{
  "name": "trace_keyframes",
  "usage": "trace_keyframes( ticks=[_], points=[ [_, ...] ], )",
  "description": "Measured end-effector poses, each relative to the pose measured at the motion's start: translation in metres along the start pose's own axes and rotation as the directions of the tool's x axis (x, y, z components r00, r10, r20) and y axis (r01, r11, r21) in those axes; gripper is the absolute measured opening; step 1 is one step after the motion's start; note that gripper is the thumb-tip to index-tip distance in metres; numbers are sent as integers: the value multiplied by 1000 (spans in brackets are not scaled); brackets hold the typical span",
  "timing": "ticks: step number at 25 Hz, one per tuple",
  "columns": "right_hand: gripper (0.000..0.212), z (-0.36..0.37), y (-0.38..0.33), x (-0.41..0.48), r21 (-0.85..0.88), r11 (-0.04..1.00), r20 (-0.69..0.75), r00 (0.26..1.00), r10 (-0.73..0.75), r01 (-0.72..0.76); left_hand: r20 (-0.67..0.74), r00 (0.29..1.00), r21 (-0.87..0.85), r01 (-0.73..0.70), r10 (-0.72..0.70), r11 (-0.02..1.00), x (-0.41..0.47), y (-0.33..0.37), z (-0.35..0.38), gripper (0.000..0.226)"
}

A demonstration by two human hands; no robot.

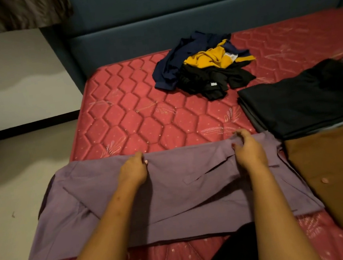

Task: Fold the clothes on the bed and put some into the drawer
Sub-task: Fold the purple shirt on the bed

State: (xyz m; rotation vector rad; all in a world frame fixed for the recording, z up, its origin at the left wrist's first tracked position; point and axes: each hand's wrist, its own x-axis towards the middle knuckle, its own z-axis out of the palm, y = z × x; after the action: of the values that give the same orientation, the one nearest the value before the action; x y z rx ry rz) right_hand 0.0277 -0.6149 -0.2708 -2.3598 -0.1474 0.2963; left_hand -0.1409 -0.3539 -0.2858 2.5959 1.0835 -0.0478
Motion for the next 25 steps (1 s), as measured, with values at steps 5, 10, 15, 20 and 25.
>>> trace_keyframes(
  ticks=[5, 10, 15, 20, 25],
  points=[
    [51, -20, 15, 9, 26, 989, -236, 961, 144, -142, -238, 953, -157, -229, 188, 961, -6, 41, -1, 42],
    [45, -1, 34, 25, -45, 971, -87, 970, 229, -233, 11, 986, 130, -167, 167, 977, -22, 36, 38, 62],
    [35, -2, 19, 23, -215, 933, -313, 925, 215, -289, 0, 997, 158, -79, 80, 984, -35, -6, 48, 65],
    [53, 38, -22, -5, -465, 883, -210, 976, -50, -55, 9, 1000, 172, 10, -12, 985, -34, -27, 33, 63],
    [71, 161, -66, -92, -312, 600, 558, 653, -512, 737, 79, 978, 126, 181, -192, 975, -18, -65, 19, 65]
  ],
)
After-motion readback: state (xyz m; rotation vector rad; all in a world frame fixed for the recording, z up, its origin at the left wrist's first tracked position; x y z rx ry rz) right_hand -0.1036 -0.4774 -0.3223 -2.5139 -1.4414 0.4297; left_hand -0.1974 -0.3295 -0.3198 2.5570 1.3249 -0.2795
